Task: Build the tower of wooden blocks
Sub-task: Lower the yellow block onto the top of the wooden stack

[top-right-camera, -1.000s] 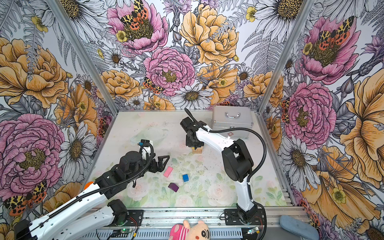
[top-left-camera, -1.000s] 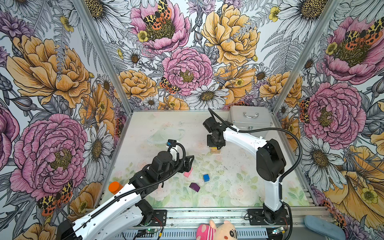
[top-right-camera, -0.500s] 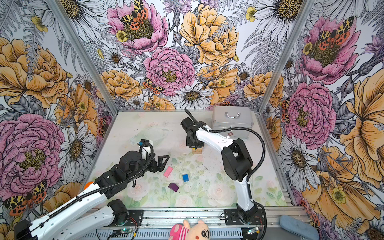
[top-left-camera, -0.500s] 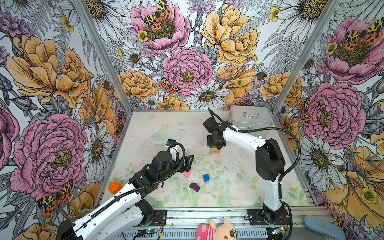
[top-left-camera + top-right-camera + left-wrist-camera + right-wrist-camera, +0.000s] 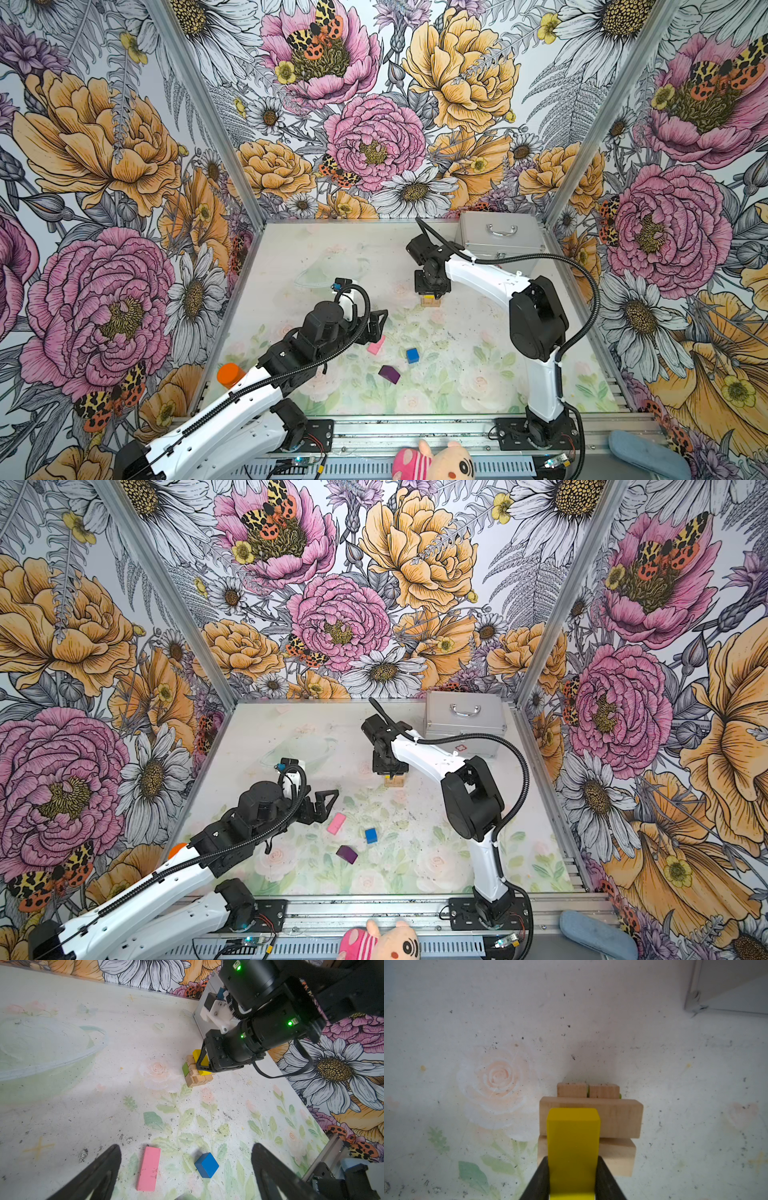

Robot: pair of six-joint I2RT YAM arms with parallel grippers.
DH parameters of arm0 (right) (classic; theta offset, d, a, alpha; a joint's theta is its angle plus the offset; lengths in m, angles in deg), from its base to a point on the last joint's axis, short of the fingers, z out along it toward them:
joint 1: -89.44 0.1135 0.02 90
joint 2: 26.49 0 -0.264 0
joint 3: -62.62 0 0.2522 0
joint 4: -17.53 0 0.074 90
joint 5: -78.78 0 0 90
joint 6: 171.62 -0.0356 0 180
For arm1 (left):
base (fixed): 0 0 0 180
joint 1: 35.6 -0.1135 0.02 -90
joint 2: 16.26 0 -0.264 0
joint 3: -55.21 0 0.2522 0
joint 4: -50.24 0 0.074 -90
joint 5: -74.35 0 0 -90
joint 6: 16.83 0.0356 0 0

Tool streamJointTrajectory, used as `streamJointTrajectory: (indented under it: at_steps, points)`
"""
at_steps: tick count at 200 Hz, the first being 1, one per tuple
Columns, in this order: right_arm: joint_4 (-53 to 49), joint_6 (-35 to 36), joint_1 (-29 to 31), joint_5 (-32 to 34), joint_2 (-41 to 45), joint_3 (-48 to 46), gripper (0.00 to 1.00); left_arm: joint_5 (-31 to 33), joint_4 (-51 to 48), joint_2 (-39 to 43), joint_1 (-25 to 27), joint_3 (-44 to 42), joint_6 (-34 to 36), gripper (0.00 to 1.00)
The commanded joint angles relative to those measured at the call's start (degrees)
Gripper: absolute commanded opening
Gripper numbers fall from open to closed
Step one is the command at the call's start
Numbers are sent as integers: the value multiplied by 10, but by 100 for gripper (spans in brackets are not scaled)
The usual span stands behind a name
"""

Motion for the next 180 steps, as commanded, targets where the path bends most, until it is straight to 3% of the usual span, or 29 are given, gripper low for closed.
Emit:
streamJointTrajectory:
  at_steps: [1, 59, 139, 180]
  points:
    - [-3, 6, -4, -1, -12, 17, 36, -8, 14, 4, -5, 5, 10, 99]
    - [-3, 10, -5, -2, -6, 19, 50, -8, 12, 4, -4, 7, 10, 99]
    - [-3, 19, -5, -15, -7, 21, 50, -3, 7, 14, -5, 8, 6, 99]
    - [-5, 19, -5, -12, -14, 23, 42, -1, 3, 19, -5, 10, 7, 99]
